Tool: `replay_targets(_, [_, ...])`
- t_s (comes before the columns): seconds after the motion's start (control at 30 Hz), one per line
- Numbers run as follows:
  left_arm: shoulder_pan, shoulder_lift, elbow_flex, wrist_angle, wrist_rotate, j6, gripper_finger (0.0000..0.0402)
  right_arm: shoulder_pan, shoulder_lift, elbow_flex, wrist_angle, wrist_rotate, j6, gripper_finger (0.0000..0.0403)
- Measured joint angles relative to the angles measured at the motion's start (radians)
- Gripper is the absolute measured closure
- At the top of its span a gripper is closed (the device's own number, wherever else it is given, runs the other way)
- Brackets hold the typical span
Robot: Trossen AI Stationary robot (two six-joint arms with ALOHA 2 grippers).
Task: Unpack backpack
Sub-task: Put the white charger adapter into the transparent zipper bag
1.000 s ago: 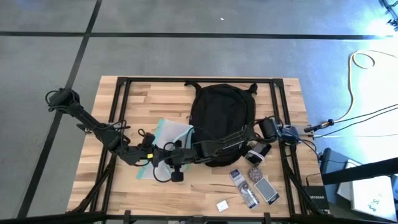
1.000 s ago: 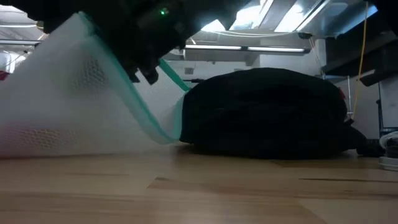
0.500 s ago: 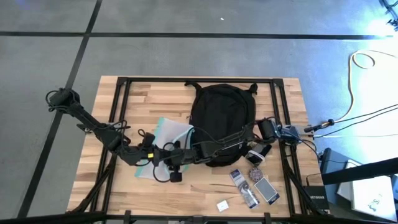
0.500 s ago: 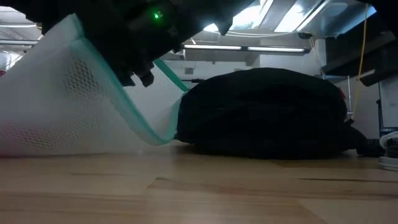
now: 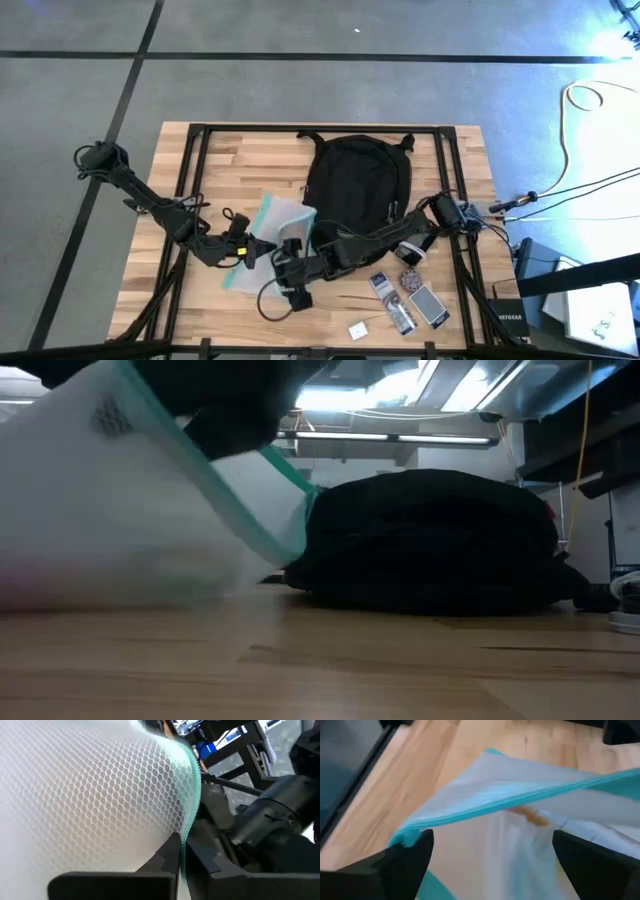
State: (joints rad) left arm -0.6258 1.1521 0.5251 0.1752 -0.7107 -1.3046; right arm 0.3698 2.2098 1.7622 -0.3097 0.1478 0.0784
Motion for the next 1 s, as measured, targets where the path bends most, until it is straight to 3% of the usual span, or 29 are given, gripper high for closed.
replay_targets(0.23, [0.001,0.0,0.0,-0.001,-0.002,-0.003,0.04,0.063,-0.081,0.0,-0.158,0.014,0.025,0.0043])
replay_targets(0.47, [0.001,0.0,-0.002,-0.002,-0.006,-0.004,0.04,0.152,-0.162,0.001,-0.386,0.131,0.16,0.0044])
replay_targets(0.53, [0.001,0.0,-0.002,-0.002,-0.006,-0.006,0.04,0.182,-0.176,0.001,-0.447,0.109,0.25,0.0044])
replay_targets(0.7, [0.001,0.0,-0.002,0.002,-0.006,-0.009,0.04,0.271,-0.162,-0.031,-0.53,-0.06,0.339,0.0045])
replay_targets(1.0, [0.001,0.001,-0.002,0.002,-0.015,-0.011,0.04,0.377,-0.161,-0.109,-0.513,-0.011,0.314,0.0045])
